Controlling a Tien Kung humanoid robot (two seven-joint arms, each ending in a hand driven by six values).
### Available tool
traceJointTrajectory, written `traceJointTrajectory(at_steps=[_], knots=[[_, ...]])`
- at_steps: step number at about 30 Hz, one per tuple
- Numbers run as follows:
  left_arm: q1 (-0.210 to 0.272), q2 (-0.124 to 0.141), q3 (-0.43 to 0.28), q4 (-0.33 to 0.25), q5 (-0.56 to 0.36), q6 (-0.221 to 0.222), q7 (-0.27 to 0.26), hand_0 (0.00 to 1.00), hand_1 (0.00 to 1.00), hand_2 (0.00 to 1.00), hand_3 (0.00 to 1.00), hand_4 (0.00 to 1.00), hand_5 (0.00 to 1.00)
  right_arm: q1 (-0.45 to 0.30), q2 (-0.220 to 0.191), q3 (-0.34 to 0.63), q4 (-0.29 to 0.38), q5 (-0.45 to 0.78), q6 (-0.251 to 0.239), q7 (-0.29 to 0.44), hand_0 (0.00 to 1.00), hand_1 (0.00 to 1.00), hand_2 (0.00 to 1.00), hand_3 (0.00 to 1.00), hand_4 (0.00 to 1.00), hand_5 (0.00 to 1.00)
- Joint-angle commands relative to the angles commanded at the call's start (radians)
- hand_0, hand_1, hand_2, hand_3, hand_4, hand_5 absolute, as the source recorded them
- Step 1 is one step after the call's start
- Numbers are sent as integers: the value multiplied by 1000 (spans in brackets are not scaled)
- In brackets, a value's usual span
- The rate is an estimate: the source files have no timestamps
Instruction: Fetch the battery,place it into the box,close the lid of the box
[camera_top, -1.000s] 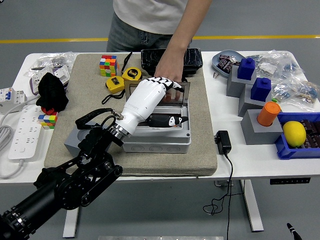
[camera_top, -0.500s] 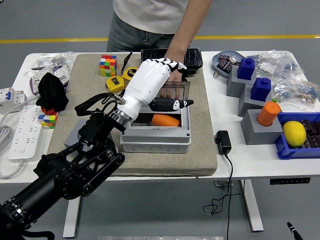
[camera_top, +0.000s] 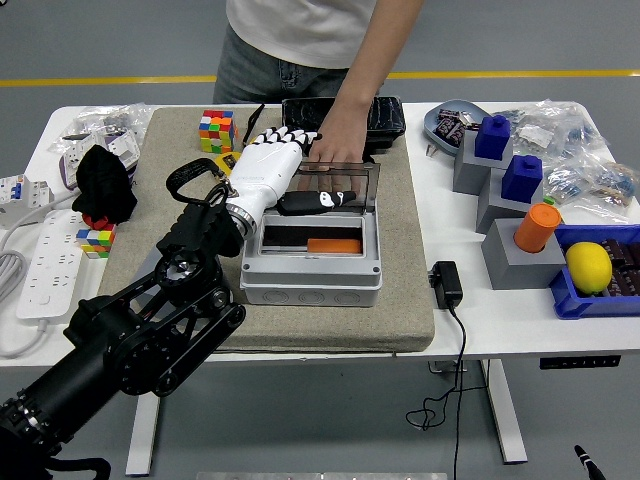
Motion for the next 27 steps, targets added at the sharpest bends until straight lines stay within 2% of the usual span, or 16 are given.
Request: traceJointTrajectory(at_steps=[6,7,15,20,23,27], knots=[[1,0,12,-50,0,-38,37,945,969,904,881,998,897,1,0,2,0,-1,-1,0,852,743,722,762,998,998],[0,0,20,-69,0,-56,51,926,921,857,850,998,892,0,0,4,0,-4,-1,-1,852,743,722,762,998,998],[2,0,61,-163,0,-182,149,923,902,836,825,998,881,-2,0,2,0,-5,-2,-1,853,743,722,761,998,998],[3,0,73,-212,0,-213,186,910,896,832,820,998,877,-4,0,2,0,-7,-2,-2,851,742,721,761,998,998],[5,0,79,-233,0,-254,222,910,896,832,820,998,877,-5,0,1,0,-7,-2,-1,851,742,721,761,998,998],[7,0,89,-253,0,-274,239,908,897,838,817,998,875,-3,0,1,0,-7,-2,-1,852,742,721,762,998,998]])
